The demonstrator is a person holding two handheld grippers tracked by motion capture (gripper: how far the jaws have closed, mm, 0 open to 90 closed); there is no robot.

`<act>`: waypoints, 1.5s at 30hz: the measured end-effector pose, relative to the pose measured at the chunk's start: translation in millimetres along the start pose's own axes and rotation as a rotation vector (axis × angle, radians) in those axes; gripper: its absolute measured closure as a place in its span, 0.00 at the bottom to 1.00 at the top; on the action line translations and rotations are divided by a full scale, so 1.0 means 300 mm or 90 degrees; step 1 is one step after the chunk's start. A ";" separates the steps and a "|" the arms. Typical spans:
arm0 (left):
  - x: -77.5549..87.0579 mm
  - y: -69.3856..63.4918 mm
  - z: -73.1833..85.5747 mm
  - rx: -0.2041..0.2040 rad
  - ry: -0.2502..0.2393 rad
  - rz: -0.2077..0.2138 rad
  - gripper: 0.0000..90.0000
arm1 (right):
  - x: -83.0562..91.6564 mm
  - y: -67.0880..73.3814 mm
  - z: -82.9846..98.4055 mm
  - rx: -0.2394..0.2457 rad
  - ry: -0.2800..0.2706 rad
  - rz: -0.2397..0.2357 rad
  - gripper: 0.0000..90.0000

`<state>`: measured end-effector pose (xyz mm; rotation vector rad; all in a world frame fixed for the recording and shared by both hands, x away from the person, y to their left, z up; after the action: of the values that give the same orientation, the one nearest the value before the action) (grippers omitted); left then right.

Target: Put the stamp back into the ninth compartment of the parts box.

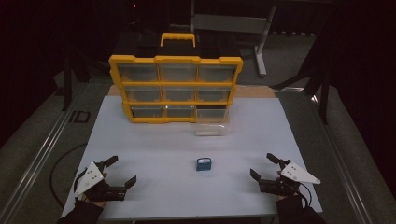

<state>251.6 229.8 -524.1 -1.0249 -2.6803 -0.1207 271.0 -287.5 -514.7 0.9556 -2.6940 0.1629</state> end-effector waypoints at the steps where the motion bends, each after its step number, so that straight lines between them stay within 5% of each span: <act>1: 0.000 0.000 0.000 0.000 0.000 0.000 0.00 | 0.000 0.000 0.000 0.000 0.000 0.000 0.11; 26: 0.005 -0.001 -0.015 0.007 -0.003 -0.003 0.00 | 0.000 0.005 -0.004 0.014 0.002 0.016 0.11; 35: 0.009 0.005 -0.078 0.020 -0.009 0.004 0.00 | -0.003 0.005 -0.007 0.011 -0.002 0.017 0.11; 45: 0.013 -0.002 -0.212 0.004 -0.019 0.028 0.00 | 0.000 0.004 -0.012 0.008 -0.007 0.016 0.11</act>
<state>262.2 220.9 -461.9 -1.0913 -2.6813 -0.0896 271.0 -285.9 -511.1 0.9286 -2.7187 0.1810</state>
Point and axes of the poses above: each handheld gripper's, and its own axes: x roughly backward along the jaws, z roughly out of its underside, y roughly to its left, the point moved 4 cm from there along -x, roughly forward along the jaws, and after that the axes turned 2 degrees about y, right-handed, at the moved point
